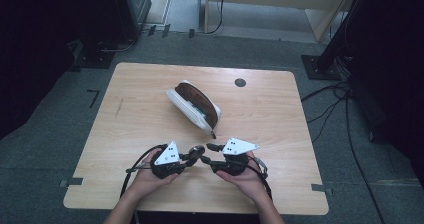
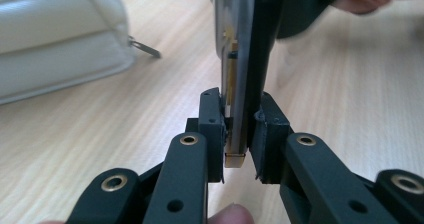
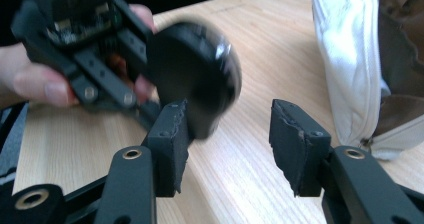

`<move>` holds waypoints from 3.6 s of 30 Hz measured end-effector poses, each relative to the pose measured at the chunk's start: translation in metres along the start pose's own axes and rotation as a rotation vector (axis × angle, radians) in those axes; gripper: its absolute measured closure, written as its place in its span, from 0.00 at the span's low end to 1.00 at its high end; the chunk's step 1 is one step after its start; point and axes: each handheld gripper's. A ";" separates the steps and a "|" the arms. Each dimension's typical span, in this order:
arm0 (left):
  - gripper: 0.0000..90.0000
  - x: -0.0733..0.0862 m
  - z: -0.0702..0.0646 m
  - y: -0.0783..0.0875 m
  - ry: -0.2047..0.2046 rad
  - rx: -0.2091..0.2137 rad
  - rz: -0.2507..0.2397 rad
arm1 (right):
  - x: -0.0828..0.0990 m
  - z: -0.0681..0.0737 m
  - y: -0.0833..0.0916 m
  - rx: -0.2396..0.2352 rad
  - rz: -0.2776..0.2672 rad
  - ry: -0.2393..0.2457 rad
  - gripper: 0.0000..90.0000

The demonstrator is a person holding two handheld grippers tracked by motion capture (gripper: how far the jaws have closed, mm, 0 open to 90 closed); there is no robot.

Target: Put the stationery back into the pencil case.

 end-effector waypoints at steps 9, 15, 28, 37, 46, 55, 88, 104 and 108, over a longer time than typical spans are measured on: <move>0.88 0.003 -0.006 -0.006 -0.039 0.081 0.006 | 0.000 0.001 -0.002 -0.146 -0.008 0.033 0.59; 0.85 0.006 -0.004 -0.008 -0.041 0.100 0.024 | 0.000 0.003 -0.003 -0.175 0.008 0.067 0.69; 0.49 0.008 -0.002 0.002 -0.007 0.046 0.019 | -0.007 0.013 0.010 -0.121 0.025 0.168 0.82; 0.11 0.016 0.019 0.022 0.142 -0.106 0.075 | -0.013 0.011 0.028 -0.023 -0.009 0.110 0.82; 0.01 0.034 0.030 0.047 0.220 -0.230 0.132 | -0.021 0.010 0.044 0.059 -0.043 0.064 0.82; 0.01 0.052 0.041 0.066 0.275 -0.373 0.175 | -0.033 0.002 0.057 0.119 -0.057 0.025 0.82; 0.01 0.086 0.072 0.086 0.444 -0.607 0.345 | -0.088 -0.037 0.048 0.275 -0.105 -0.053 0.82; 0.01 0.086 0.072 0.086 0.430 -0.583 0.344 | -0.083 -0.065 -0.003 0.318 -0.003 -0.062 0.82; 0.01 0.086 0.072 0.086 0.429 -0.581 0.344 | -0.079 -0.072 -0.011 0.328 0.038 -0.071 0.82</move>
Point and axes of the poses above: each handheld gripper's, and its own axes: y roughly backward along the jaws, x roughly out of its underside, z roughly to its left, and after that the axes turned 13 degrees about -x, right-handed
